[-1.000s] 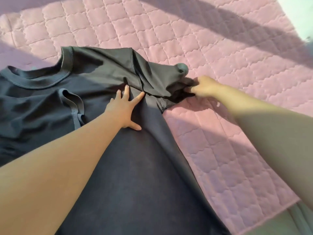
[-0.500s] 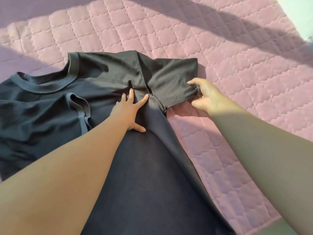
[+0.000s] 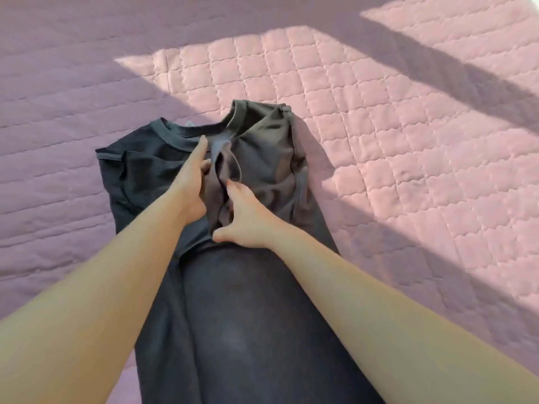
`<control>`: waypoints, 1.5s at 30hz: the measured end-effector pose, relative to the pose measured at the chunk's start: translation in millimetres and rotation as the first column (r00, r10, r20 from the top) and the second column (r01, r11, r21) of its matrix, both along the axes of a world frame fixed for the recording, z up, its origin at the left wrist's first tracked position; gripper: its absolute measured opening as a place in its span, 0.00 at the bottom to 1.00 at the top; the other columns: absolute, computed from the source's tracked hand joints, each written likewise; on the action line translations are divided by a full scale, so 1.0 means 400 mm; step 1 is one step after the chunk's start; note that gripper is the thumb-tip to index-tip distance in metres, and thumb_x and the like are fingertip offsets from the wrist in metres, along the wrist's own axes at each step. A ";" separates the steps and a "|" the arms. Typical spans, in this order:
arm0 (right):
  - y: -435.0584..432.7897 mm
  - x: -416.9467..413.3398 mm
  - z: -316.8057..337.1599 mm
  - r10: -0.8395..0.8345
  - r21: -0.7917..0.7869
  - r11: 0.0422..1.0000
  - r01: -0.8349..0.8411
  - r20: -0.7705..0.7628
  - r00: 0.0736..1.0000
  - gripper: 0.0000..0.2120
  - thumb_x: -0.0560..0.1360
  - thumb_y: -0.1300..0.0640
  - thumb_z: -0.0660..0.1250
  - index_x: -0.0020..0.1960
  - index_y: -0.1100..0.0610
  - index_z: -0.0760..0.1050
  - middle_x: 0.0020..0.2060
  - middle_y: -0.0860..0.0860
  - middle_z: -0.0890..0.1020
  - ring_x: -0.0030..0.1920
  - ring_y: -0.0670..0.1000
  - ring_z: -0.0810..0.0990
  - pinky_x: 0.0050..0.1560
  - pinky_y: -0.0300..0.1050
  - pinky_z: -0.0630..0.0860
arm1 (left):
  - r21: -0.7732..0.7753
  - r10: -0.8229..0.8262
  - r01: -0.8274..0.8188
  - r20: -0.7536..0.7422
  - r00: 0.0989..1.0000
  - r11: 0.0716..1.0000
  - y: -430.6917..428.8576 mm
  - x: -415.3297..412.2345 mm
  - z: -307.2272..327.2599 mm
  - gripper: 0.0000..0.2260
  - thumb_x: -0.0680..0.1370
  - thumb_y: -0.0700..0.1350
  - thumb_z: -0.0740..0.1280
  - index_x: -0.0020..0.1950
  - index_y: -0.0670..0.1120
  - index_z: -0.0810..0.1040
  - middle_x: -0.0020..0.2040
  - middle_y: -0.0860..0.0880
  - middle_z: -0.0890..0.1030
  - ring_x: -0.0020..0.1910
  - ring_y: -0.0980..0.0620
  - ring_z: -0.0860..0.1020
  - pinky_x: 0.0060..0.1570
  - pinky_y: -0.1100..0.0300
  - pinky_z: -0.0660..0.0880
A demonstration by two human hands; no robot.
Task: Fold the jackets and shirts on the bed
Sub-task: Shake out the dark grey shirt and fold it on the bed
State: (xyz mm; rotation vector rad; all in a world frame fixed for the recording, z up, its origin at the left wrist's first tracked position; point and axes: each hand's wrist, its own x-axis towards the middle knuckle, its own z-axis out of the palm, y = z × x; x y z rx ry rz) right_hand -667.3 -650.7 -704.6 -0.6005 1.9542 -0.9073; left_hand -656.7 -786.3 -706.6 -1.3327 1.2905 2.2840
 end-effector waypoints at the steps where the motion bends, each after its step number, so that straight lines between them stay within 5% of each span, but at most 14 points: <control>1: -0.006 0.023 -0.016 0.048 0.011 0.999 -0.047 -0.016 0.999 0.42 0.68 0.56 0.74 0.76 0.61 0.57 0.75 0.54 0.57 0.73 0.53 0.61 0.70 0.38 0.61 | -0.008 -0.015 0.015 0.028 0.999 1.000 -0.008 0.023 -0.009 0.29 0.75 0.70 0.58 0.56 0.46 0.78 0.47 0.46 0.83 0.43 0.49 0.82 0.45 0.55 0.77; 8: 0.051 0.050 -0.095 -0.204 -0.001 0.978 0.211 -0.257 0.945 0.19 0.71 0.65 0.65 0.61 0.57 0.76 0.58 0.53 0.75 0.57 0.50 0.75 0.56 0.33 0.66 | -0.476 -0.012 0.039 0.059 0.998 0.878 -0.023 0.111 -0.102 0.43 0.60 0.60 0.79 0.69 0.49 0.63 0.62 0.54 0.74 0.59 0.55 0.75 0.62 0.55 0.72; 11: 0.064 0.032 -0.120 -0.210 0.065 0.971 0.231 -0.239 0.948 0.18 0.72 0.65 0.65 0.62 0.56 0.75 0.58 0.53 0.75 0.51 0.47 0.73 0.51 0.30 0.63 | -0.656 -0.081 0.195 0.200 0.976 0.729 -0.012 0.120 -0.127 0.34 0.70 0.49 0.76 0.69 0.46 0.60 0.58 0.52 0.70 0.56 0.53 0.71 0.58 0.57 0.70; 15: 0.061 0.045 -0.130 -0.227 0.089 0.965 0.246 -0.179 0.957 0.18 0.72 0.62 0.67 0.62 0.55 0.74 0.57 0.52 0.75 0.44 0.48 0.74 0.54 0.37 0.70 | -0.655 -0.012 0.081 0.109 0.994 0.752 -0.068 0.089 -0.133 0.04 0.77 0.44 0.68 0.50 0.45 0.77 0.47 0.49 0.79 0.47 0.52 0.76 0.52 0.56 0.75; 17: 0.064 0.058 -0.124 -0.250 0.010 0.965 0.261 -0.249 0.936 0.19 0.72 0.62 0.68 0.62 0.54 0.74 0.55 0.50 0.72 0.42 0.48 0.75 0.53 0.38 0.71 | -0.737 0.002 0.034 0.048 0.999 0.675 -0.102 0.070 -0.115 0.06 0.79 0.43 0.64 0.42 0.49 0.75 0.41 0.52 0.77 0.42 0.54 0.75 0.45 0.58 0.73; 22: 0.054 0.093 -0.168 0.029 0.125 0.992 0.002 -0.243 0.969 0.19 0.72 0.54 0.67 0.63 0.48 0.76 0.55 0.49 0.72 0.57 0.53 0.73 0.61 0.43 0.68 | -0.907 0.326 -0.019 0.133 0.936 0.422 -0.119 0.088 -0.085 0.09 0.76 0.38 0.63 0.52 0.50 0.68 0.60 0.47 0.72 0.58 0.47 0.72 0.59 0.56 0.68; 24: 0.051 0.100 -0.174 0.027 0.115 0.993 0.001 -0.240 0.970 0.17 0.72 0.53 0.67 0.61 0.47 0.77 0.54 0.49 0.77 0.58 0.54 0.73 0.63 0.45 0.67 | -0.883 0.183 0.019 0.119 0.976 0.469 -0.071 0.103 -0.085 0.03 0.77 0.44 0.63 0.46 0.49 0.69 0.54 0.47 0.76 0.52 0.49 0.74 0.54 0.57 0.69; 26: 0.049 0.103 -0.160 -0.047 0.050 0.997 0.058 -0.204 0.978 0.15 0.73 0.55 0.67 0.59 0.47 0.78 0.53 0.48 0.79 0.57 0.52 0.75 0.63 0.45 0.69 | -0.774 0.028 0.116 0.169 0.985 0.622 -0.015 0.110 -0.091 0.15 0.75 0.56 0.65 0.48 0.44 0.76 0.50 0.47 0.80 0.50 0.49 0.77 0.49 0.57 0.70; 28: 0.053 0.103 -0.143 -0.116 -0.001 0.993 0.117 -0.156 0.981 0.13 0.73 0.58 0.66 0.57 0.50 0.79 0.52 0.47 0.81 0.53 0.49 0.77 0.60 0.44 0.72 | -0.707 0.013 0.189 0.269 0.963 0.682 0.021 0.109 -0.111 0.29 0.70 0.62 0.70 0.59 0.40 0.74 0.59 0.42 0.77 0.57 0.45 0.76 0.55 0.52 0.71; 32: 0.061 0.023 -0.112 -0.153 -0.066 0.988 0.138 -0.400 0.904 0.15 0.73 0.65 0.62 0.57 0.55 0.76 0.56 0.48 0.75 0.42 0.47 0.77 0.54 0.48 0.75 | -0.690 0.110 0.160 0.329 0.938 0.706 0.032 0.112 -0.123 0.36 0.69 0.53 0.76 0.68 0.44 0.60 0.69 0.43 0.64 0.66 0.43 0.67 0.64 0.51 0.67; 34: 0.044 -0.067 -0.089 -0.097 -0.027 0.995 0.096 -0.504 0.858 0.15 0.71 0.67 0.60 0.57 0.57 0.73 0.60 0.51 0.71 0.43 0.51 0.75 0.53 0.51 0.73 | -0.636 0.137 0.066 0.265 0.955 0.769 0.007 0.121 -0.139 0.32 0.72 0.50 0.75 0.68 0.44 0.61 0.65 0.45 0.70 0.62 0.45 0.71 0.61 0.54 0.70; 38: -0.021 -0.234 -0.036 0.126 0.155 0.987 -0.031 -0.652 0.747 0.13 0.70 0.69 0.57 0.51 0.58 0.71 0.66 0.53 0.68 0.56 0.60 0.75 0.57 0.56 0.71 | -0.696 0.082 0.098 0.221 0.972 0.711 -0.035 0.125 -0.138 0.17 0.75 0.52 0.70 0.54 0.40 0.76 0.53 0.42 0.80 0.57 0.41 0.76 0.57 0.46 0.74; 41: -0.067 -0.290 -0.026 0.417 0.405 0.898 -0.171 -0.663 0.621 0.11 0.73 0.68 0.58 0.48 0.55 0.74 0.74 0.48 0.61 0.59 0.59 0.76 0.54 0.54 0.71 | -0.655 0.032 0.086 0.167 0.985 0.751 -0.039 0.119 -0.117 0.13 0.78 0.49 0.67 0.55 0.41 0.74 0.56 0.40 0.79 0.52 0.43 0.77 0.57 0.46 0.75; 45: -0.103 -0.325 -0.045 0.612 0.603 0.767 -0.218 -0.586 0.531 0.12 0.74 0.66 0.58 0.49 0.54 0.76 0.64 0.55 0.70 0.55 0.62 0.78 0.52 0.53 0.73 | -0.579 -0.029 0.125 0.173 0.984 0.806 -0.051 0.117 -0.121 0.09 0.80 0.45 0.64 0.54 0.42 0.67 0.50 0.45 0.72 0.47 0.48 0.71 0.49 0.54 0.70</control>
